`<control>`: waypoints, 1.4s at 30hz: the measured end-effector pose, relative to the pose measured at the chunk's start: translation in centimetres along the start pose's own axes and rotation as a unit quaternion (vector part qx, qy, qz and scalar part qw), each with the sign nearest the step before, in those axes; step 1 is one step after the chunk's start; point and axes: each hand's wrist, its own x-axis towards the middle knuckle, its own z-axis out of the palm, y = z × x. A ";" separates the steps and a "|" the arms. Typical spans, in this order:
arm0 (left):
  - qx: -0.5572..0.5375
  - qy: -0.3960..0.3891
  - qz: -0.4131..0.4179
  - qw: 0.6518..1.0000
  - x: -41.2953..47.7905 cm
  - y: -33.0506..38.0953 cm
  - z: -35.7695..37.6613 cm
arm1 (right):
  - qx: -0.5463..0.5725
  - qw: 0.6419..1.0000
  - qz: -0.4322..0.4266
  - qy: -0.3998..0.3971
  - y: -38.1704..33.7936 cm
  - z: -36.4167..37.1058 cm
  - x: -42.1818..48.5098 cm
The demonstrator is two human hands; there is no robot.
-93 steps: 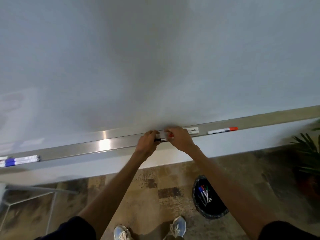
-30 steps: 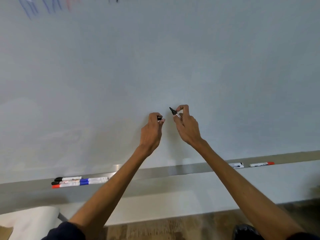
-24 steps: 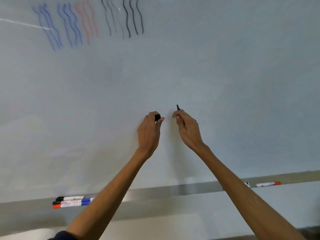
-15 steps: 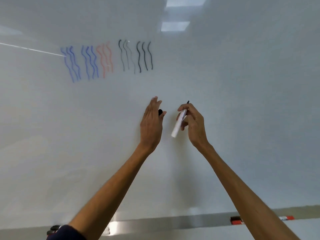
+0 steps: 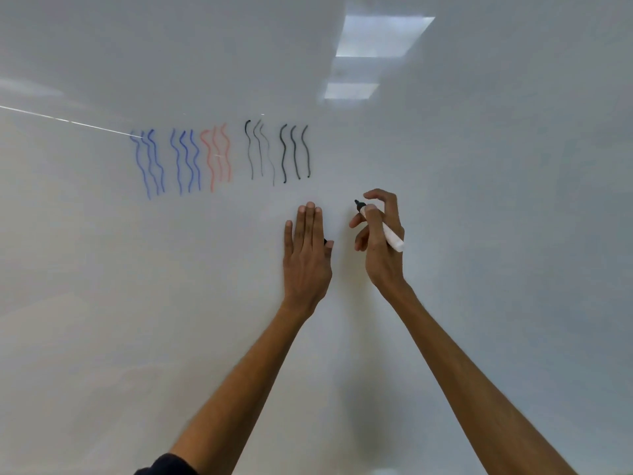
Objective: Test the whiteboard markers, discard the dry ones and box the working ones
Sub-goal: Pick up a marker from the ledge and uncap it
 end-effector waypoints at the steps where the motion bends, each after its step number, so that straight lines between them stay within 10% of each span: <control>1: 0.000 0.006 0.001 1.000 0.0 0.0 0.1 | -0.005 1.000 0.004 -0.002 0.3 0.1 0.2; 42: -0.030 0.020 0.024 0.999 -0.3 -0.1 0.1 | -0.062 0.997 -0.046 0.025 4.4 -1.7 -2.4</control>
